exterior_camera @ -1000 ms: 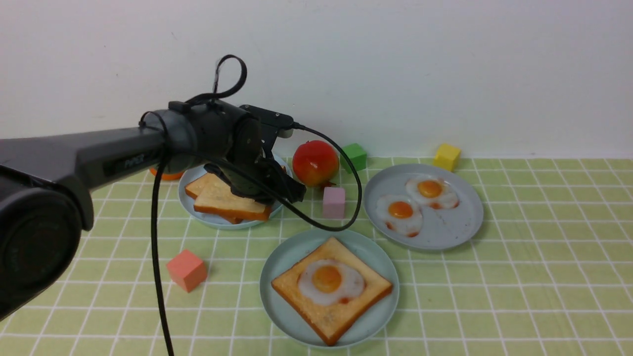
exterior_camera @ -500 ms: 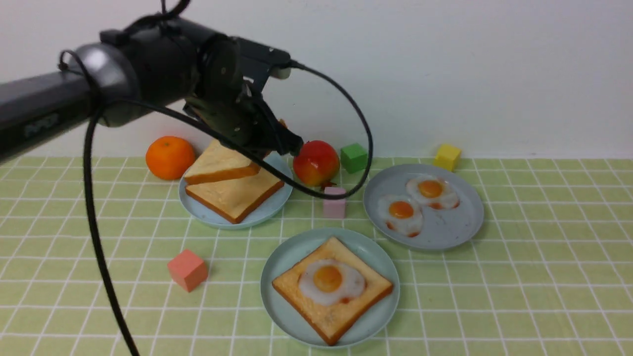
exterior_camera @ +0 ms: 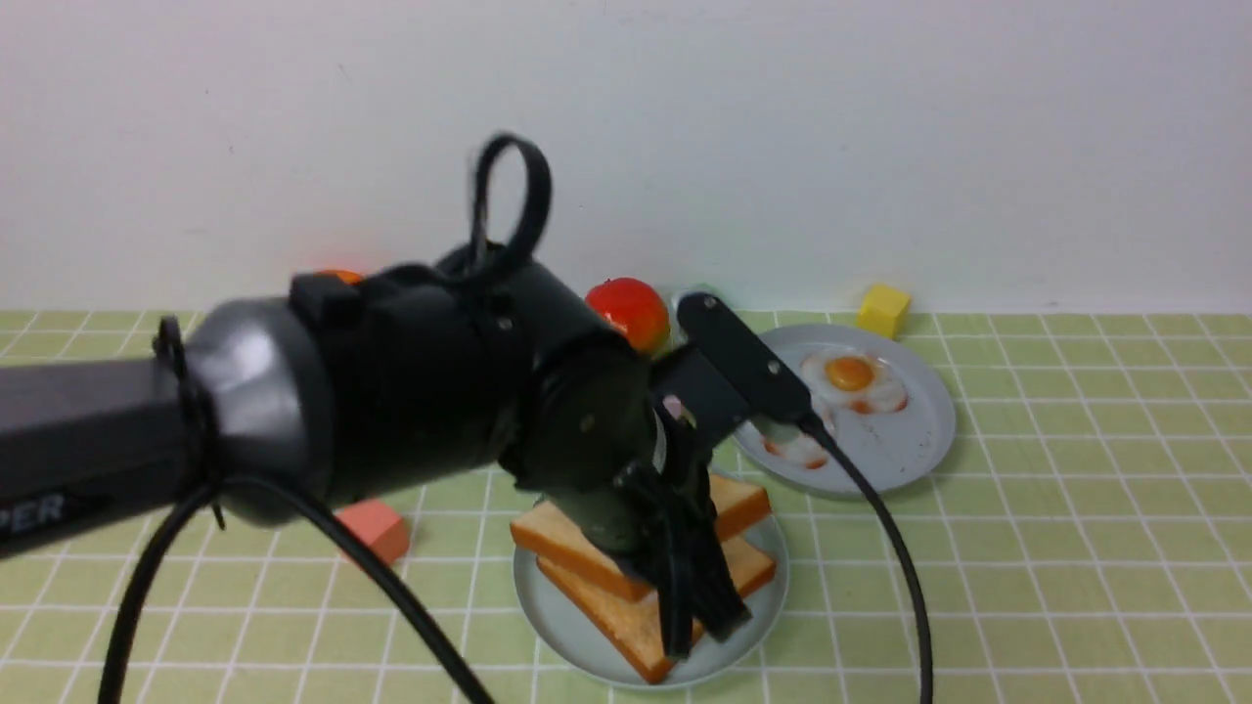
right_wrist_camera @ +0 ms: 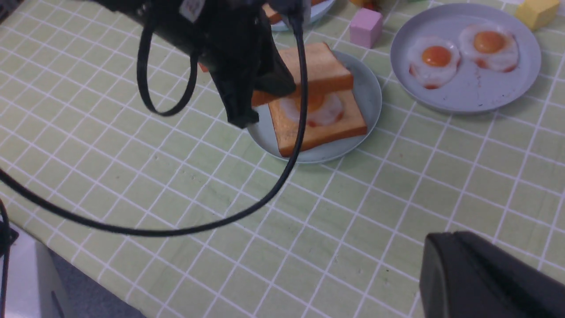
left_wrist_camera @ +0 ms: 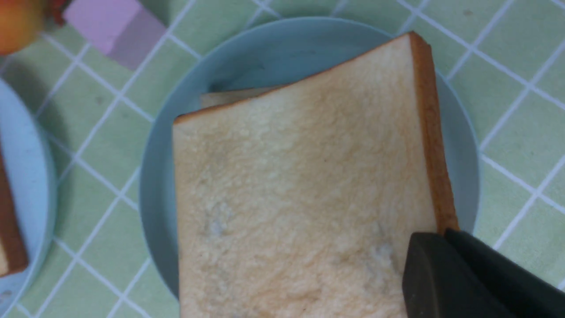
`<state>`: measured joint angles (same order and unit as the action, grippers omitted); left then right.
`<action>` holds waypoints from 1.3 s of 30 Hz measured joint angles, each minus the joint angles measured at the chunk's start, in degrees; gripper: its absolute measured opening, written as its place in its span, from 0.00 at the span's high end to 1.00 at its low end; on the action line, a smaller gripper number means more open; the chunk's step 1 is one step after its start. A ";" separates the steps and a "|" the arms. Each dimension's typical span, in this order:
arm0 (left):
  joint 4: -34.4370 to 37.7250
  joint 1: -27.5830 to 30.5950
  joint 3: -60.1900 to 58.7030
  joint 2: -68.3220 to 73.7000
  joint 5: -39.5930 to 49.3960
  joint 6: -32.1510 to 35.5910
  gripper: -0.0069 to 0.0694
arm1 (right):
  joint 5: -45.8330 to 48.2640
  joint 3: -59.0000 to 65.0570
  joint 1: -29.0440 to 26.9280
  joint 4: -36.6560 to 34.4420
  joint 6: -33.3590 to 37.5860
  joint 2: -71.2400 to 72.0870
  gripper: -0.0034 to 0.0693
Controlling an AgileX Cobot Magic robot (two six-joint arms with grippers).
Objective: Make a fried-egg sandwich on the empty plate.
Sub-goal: Use the left arm to place a slice of bread on the fried egg in the middle
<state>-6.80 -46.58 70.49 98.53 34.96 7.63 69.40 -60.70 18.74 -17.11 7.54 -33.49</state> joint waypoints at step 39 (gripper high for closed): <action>-6.01 -0.92 -0.97 6.47 -6.94 -12.57 0.64 | 2.91 0.00 0.00 -0.05 0.00 0.31 0.91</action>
<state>-12.81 -47.50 69.53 105.00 28.02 -4.94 72.31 -60.70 18.74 -17.16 7.54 -33.18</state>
